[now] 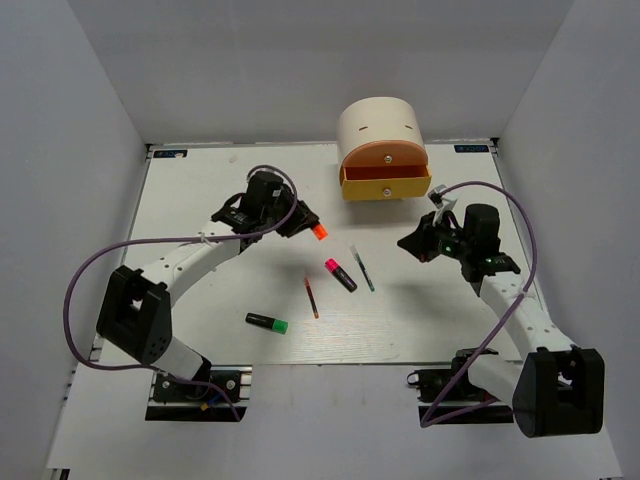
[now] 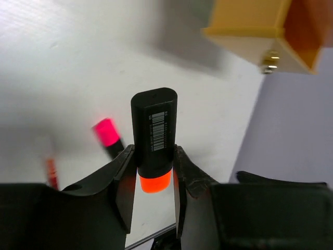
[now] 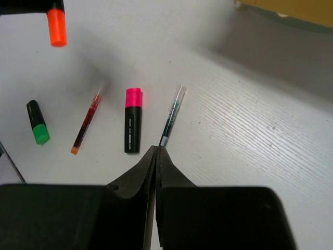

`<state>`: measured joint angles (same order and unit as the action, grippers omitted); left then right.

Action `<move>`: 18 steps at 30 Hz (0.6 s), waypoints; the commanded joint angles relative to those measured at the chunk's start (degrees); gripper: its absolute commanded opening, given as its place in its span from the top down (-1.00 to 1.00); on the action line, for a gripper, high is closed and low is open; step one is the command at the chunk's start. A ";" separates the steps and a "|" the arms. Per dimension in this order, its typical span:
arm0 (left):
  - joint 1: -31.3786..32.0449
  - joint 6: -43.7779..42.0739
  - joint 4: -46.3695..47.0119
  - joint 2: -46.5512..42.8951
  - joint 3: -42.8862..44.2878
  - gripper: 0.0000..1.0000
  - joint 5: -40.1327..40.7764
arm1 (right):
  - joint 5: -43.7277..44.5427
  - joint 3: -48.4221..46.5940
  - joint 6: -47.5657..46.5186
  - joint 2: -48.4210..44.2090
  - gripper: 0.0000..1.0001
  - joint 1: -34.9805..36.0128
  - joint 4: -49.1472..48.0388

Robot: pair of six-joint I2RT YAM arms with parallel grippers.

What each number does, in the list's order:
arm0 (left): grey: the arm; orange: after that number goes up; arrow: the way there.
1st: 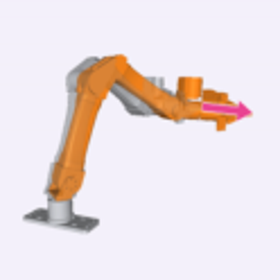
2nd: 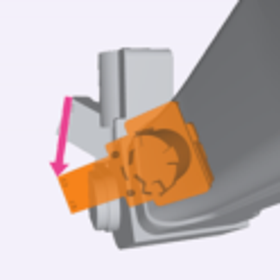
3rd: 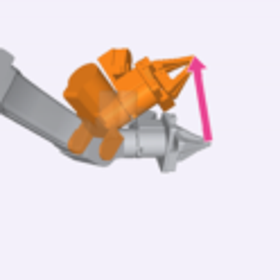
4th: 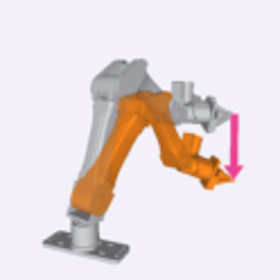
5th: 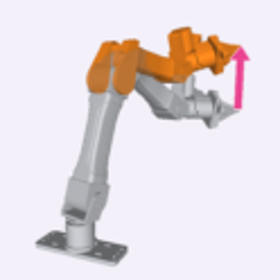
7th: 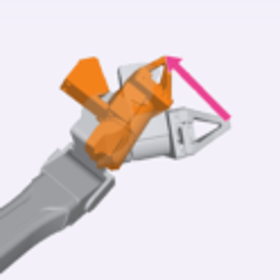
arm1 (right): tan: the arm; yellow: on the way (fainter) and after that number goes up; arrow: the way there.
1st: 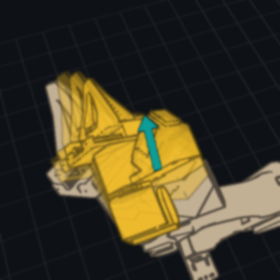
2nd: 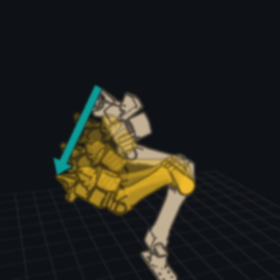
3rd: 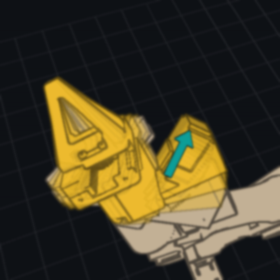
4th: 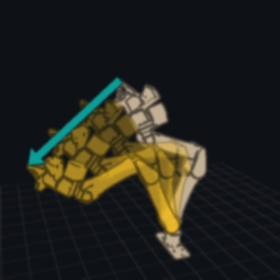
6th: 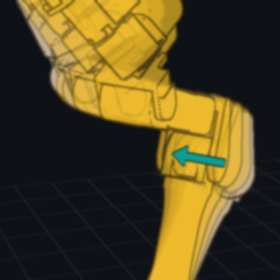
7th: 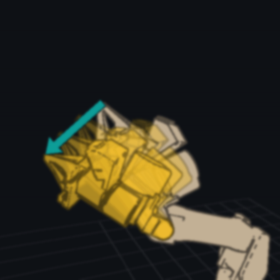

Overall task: Sort the stationery into containers
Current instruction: Pick up the pen from the center of the board, then place the pen in the drawer.

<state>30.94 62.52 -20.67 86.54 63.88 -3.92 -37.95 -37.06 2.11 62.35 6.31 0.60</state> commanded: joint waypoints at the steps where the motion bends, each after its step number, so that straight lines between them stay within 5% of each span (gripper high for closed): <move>1: 0.78 -2.84 12.65 -0.77 3.18 0.96 -4.86 | 2.44 0.14 -1.85 -1.96 0.92 -0.59 -0.96; 18: 5.54 4.36 38.15 14.17 17.24 1.00 -2.95 | 4.56 3.04 -1.85 -6.71 0.80 -1.56 -0.69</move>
<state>35.75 65.36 11.03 100.29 78.78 -9.39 -34.22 -34.65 1.06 56.82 5.19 0.58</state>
